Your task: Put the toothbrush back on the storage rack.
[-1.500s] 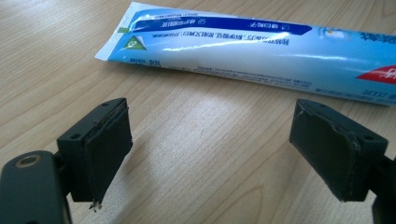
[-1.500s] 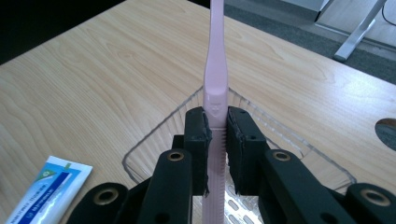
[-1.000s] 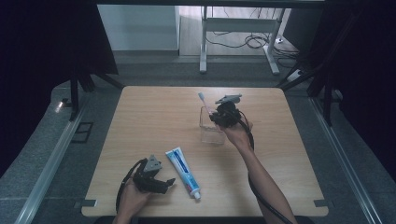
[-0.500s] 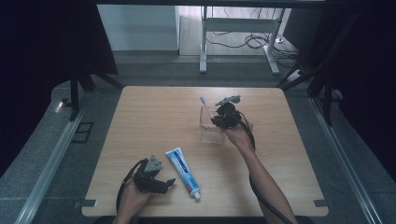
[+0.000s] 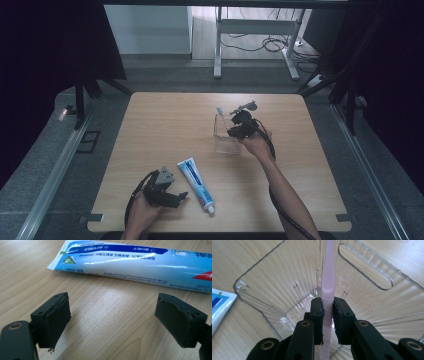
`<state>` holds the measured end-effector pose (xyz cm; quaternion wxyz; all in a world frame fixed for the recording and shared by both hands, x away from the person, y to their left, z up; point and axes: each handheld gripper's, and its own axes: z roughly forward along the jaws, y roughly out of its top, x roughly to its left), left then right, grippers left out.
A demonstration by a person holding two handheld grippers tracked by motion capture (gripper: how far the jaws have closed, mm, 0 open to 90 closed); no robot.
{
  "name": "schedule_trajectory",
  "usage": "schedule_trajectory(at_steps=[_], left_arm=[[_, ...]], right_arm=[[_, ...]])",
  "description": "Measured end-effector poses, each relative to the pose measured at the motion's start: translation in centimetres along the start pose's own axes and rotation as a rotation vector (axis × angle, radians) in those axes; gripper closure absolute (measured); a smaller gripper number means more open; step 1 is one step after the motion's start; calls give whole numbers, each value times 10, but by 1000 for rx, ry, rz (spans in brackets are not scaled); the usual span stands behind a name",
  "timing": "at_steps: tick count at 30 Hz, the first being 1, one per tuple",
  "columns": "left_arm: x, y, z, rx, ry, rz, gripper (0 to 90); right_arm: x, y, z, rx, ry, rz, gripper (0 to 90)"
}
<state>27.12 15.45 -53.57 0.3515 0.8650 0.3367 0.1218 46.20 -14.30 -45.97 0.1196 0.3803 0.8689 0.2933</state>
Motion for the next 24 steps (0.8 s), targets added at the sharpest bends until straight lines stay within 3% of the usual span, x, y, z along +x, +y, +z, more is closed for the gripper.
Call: schedule_trajectory(at_steps=[14,18,24], left_arm=[[0,0,0,0,-1,0,131],[-1,1,0,10,-30,-14,134],[-1,1,0,2,-30,-14,134]], right_arm=[[1,-1,-8,-32,27,0,737],[4,-1,-16,-60,27,-11,692],[6,-4,-27,-89,33,-13,614]])
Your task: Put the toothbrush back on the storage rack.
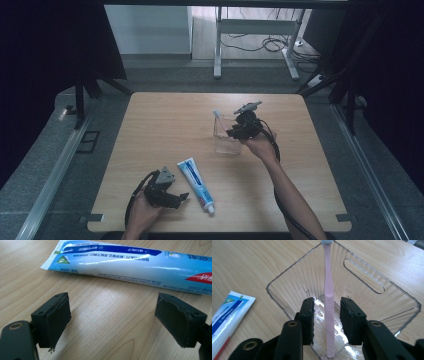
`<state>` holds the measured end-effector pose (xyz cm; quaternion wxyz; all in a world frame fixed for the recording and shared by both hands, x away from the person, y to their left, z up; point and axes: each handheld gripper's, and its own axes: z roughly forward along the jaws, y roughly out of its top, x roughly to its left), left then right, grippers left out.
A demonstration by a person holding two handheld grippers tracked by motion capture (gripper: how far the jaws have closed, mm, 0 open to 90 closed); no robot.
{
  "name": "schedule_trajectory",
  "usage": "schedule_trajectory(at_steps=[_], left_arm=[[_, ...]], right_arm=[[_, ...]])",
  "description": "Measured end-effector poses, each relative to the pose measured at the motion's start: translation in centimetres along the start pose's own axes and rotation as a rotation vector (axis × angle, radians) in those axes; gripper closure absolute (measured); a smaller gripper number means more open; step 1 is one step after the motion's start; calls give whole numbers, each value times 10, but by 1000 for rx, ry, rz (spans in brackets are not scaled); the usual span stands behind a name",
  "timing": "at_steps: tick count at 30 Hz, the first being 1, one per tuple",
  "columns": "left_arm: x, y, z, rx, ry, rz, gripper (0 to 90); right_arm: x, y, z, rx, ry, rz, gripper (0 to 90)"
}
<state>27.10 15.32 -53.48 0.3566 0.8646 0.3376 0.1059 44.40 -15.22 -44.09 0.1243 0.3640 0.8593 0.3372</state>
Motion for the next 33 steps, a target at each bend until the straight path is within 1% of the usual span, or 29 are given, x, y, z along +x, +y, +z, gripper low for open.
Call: schedule_trajectory(at_steps=[1,3,5,7,10,12,13,16,19,20,22,23,25,27,28,30,33], left_arm=[[0,0,0,-5,0,-1,134],[0,-1,-1,-13,4,-6,133],[1,-1,-2,-31,-4,-27,133],[2,-1,-2,-38,-8,-39,133],[2,-2,-3,-39,-9,-46,133],[2,-2,-3,-38,-9,-50,132],[1,-2,-2,-44,-18,-57,132],[1,-2,-1,-48,-25,-58,130],[1,-2,-1,-45,-14,-61,130],[1,-2,-1,-49,-15,-64,130],[1,-1,-2,-66,-20,-68,130],[1,-1,-2,-66,-20,-68,129],[0,-1,-3,-81,-16,-62,129],[-1,0,-5,-107,-8,-56,129],[-1,0,-6,-121,-12,-56,129],[0,0,-7,-136,-17,-65,129],[0,0,-8,-140,-13,-63,129]], right_arm=[[0,0,0,0,0,0,614],[2,-1,-4,-13,-4,-11,566],[3,-2,-5,-18,-4,-12,555],[5,-3,-8,-30,-3,-23,534],[9,-4,-14,-48,-2,-42,485],[10,-4,-15,-52,-2,-46,474],[11,-5,-18,-59,-3,-53,445],[13,-6,-22,-72,-9,-65,411],[15,-6,-26,-81,-3,-68,386],[16,-8,-28,-88,1,-79,369],[17,-10,-31,-89,9,-86,355],[18,-10,-32,-93,11,-91,344],[19,-11,-35,-96,12,-93,335],[20,-13,-37,-102,21,-96,314],[20,-14,-38,-103,21,-97,304],[22,-18,-43,-106,24,-101,260],[23,-23,-46,-109,20,-107,220]])
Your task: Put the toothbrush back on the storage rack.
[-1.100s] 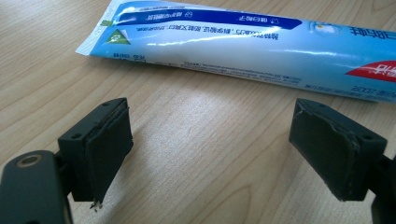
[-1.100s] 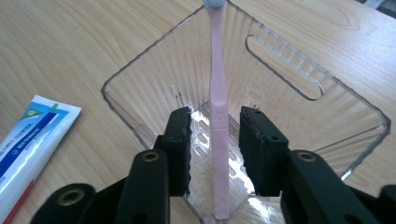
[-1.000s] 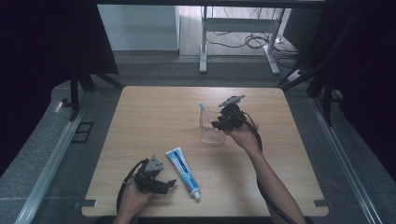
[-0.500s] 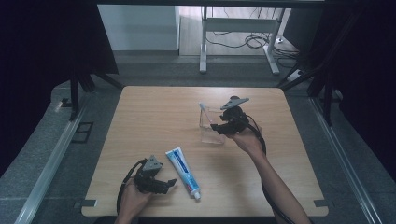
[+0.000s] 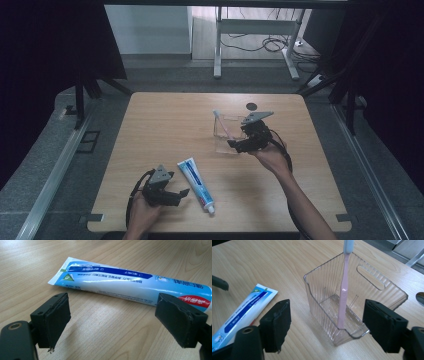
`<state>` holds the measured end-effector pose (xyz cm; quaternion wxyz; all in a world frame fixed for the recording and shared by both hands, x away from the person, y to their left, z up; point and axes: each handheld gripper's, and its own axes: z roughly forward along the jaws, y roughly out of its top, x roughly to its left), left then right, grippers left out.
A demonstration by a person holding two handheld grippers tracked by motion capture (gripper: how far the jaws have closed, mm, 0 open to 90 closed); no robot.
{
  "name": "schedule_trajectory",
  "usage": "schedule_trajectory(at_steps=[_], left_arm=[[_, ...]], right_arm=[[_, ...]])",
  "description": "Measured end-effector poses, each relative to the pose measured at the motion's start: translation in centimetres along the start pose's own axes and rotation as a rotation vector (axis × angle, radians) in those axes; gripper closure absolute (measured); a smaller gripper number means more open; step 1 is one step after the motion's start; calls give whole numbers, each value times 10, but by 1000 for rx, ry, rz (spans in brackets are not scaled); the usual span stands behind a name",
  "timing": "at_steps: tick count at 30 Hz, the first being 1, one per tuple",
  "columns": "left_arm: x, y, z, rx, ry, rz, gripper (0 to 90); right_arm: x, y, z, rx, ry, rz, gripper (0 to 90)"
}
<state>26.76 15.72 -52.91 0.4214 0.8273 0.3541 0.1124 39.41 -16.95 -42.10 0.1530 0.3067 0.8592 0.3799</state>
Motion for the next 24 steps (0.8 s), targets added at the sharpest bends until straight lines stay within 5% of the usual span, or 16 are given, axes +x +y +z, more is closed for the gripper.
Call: schedule_trajectory(at_steps=[24], left_arm=[[1,-1,3,20,2,22,129]], right_arm=[[18,-36,-37,-48,-9,-44,118]])
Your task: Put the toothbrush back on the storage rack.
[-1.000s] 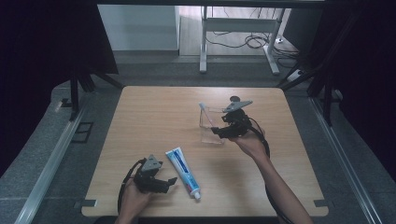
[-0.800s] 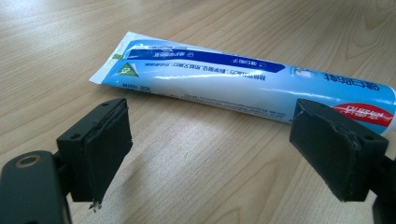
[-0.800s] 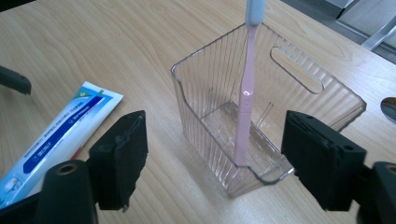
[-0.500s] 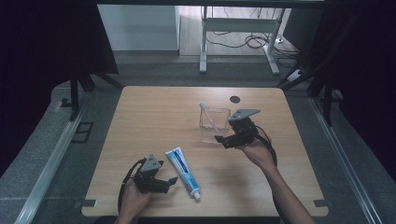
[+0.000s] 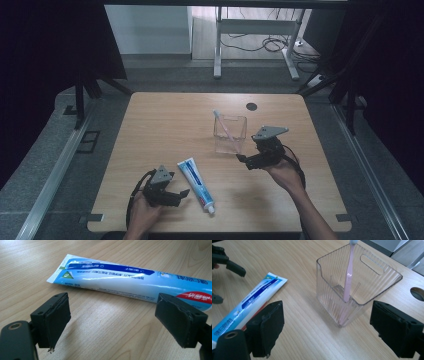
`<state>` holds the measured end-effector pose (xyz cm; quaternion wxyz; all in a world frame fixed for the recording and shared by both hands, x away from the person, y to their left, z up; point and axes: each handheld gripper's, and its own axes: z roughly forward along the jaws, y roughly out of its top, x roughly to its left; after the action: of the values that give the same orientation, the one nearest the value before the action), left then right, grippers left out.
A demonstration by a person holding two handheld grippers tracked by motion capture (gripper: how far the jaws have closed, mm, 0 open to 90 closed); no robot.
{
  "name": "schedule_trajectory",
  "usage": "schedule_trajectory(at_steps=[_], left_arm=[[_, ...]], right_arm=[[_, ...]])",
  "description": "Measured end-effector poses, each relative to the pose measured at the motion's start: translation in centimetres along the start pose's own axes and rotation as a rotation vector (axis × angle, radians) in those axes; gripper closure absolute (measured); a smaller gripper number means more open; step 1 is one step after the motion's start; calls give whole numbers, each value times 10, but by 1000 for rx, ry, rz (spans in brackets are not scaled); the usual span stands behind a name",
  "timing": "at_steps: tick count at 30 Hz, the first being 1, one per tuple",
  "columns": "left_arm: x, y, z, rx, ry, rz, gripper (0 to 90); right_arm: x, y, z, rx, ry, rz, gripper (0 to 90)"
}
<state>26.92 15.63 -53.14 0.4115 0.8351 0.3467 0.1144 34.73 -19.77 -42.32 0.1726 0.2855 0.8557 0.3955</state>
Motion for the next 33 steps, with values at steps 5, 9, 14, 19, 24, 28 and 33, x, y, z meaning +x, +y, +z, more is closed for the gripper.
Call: schedule_trajectory(at_steps=[5,9,14,19,24,28,33], left_arm=[[1,0,0,-4,-2,-35,130],[1,0,0,-9,-11,-49,133],[1,1,0,-16,-15,-54,133],[1,1,-1,-7,-12,-48,132],[0,2,1,14,-16,-41,132],[-1,3,1,21,-14,-44,132],[-2,3,1,29,-3,-41,133]], right_arm=[[3,-7,-6,-6,1,3,105],[4,-14,-11,-6,-2,8,73],[4,-24,-17,-4,-12,21,16],[3,-34,-23,0,-27,28,0],[3,-44,-33,-5,-40,45,0],[3,-52,-39,-4,-51,49,0],[1,-65,-41,-8,-58,68,0]])
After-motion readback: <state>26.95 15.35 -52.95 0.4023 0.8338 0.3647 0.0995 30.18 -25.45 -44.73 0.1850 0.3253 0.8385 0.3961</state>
